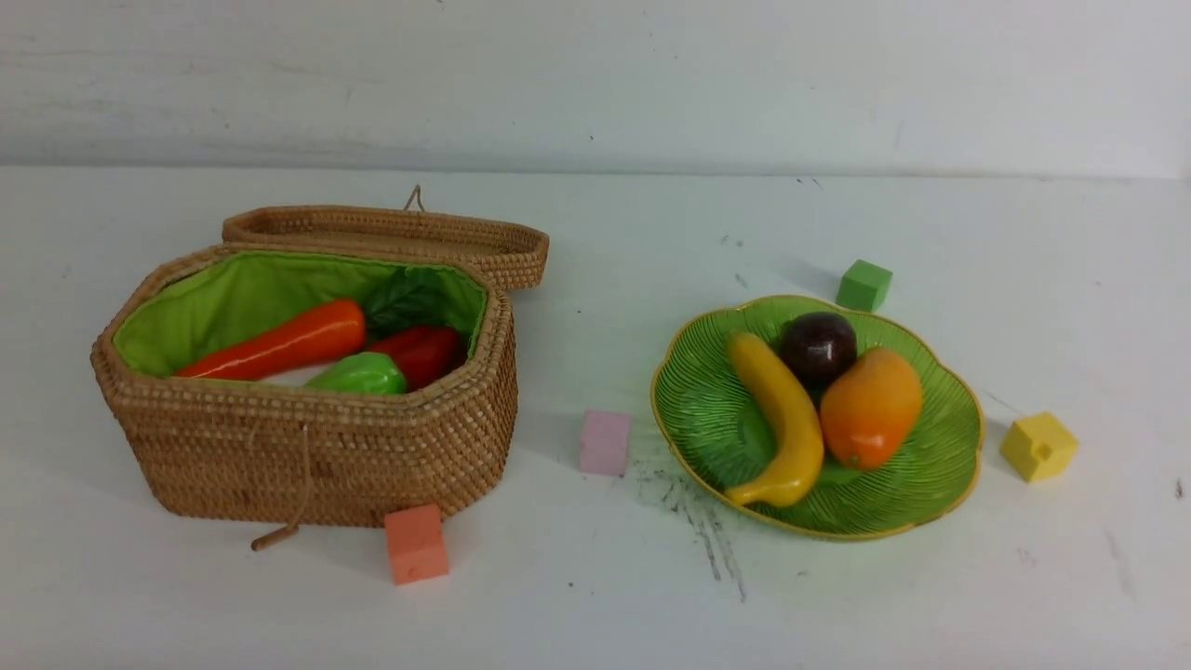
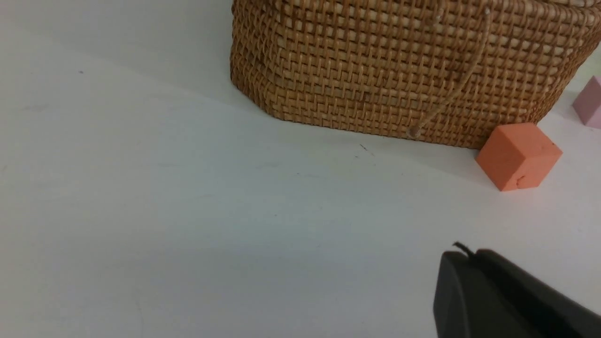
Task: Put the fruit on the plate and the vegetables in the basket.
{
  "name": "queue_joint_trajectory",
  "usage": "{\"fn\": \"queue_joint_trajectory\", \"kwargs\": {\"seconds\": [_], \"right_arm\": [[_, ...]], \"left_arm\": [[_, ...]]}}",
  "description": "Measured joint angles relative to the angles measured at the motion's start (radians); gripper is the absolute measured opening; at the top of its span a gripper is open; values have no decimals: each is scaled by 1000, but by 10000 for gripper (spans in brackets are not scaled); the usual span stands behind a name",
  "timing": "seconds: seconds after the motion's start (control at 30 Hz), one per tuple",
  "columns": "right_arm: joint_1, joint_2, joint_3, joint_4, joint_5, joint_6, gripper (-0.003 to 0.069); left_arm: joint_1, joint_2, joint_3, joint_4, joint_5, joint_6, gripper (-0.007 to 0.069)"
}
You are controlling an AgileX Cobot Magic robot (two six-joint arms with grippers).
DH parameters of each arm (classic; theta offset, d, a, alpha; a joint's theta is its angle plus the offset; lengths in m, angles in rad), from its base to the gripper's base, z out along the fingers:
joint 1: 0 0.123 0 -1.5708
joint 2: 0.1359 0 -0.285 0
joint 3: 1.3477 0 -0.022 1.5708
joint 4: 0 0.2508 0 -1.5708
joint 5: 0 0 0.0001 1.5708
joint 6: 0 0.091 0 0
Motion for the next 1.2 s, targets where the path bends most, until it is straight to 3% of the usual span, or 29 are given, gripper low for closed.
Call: {"fn": "queue_joint_trajectory", "kwargs": {"seconds": [1.2], "right_arm": [[0,0,0,0,0,-3,72]], "left_arm": [[0,0,0,1,-2,-2,-12]]}}
